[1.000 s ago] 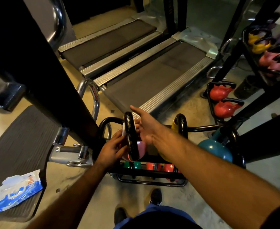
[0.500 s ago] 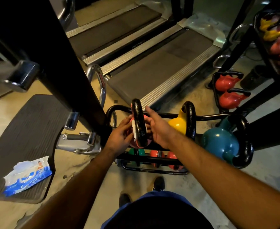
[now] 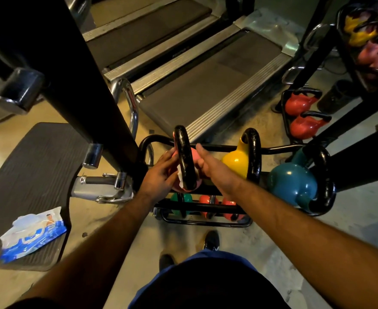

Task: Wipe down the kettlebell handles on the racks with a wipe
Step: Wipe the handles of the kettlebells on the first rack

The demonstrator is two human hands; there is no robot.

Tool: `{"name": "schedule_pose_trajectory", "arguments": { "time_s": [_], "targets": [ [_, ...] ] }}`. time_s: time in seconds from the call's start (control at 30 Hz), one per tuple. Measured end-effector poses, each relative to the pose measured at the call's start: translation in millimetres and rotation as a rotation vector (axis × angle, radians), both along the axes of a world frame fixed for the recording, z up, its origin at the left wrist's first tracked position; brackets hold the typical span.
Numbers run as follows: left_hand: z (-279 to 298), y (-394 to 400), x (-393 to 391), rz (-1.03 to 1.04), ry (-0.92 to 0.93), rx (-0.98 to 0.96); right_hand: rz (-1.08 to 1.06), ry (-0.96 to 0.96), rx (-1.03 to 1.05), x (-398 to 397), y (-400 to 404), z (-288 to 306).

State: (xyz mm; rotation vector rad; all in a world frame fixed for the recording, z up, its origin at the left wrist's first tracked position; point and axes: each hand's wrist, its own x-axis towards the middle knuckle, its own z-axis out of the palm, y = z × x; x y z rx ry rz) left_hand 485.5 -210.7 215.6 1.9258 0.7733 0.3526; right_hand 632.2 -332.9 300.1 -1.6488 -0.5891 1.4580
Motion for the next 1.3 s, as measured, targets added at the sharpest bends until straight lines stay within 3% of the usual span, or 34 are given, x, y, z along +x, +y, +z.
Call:
{"name": "schedule_pose_trajectory", "arguments": {
  "time_s": [0.17, 0.33, 0.5, 0.83, 1.03, 1.3],
  "targets": [
    [0, 2, 0, -0.023, -0.028, -0.015, -0.17, 0.462, 0.006, 14, 27, 14],
    [4, -3, 0, -0.024, -0.044, -0.012, -0.292, 0.635, -0.068, 31, 59, 29],
    [7, -4, 1, -0.037, -0.024, -0.001, -0.415, 0.656, -0.104, 35, 87, 41],
    [18, -11, 3, 0.022, 0.025, -0.136, -0.303, 0.37, -0.141, 33, 74, 33],
    [16, -8, 3, 0.036, 0.094, -0.052, -0.311, 0.205, -0.103, 21, 51, 28],
    [18, -12, 0, 0.032, 0.184, 0.238, -0.563, 0.018, 0.012, 12, 14, 24]
  ]
}}
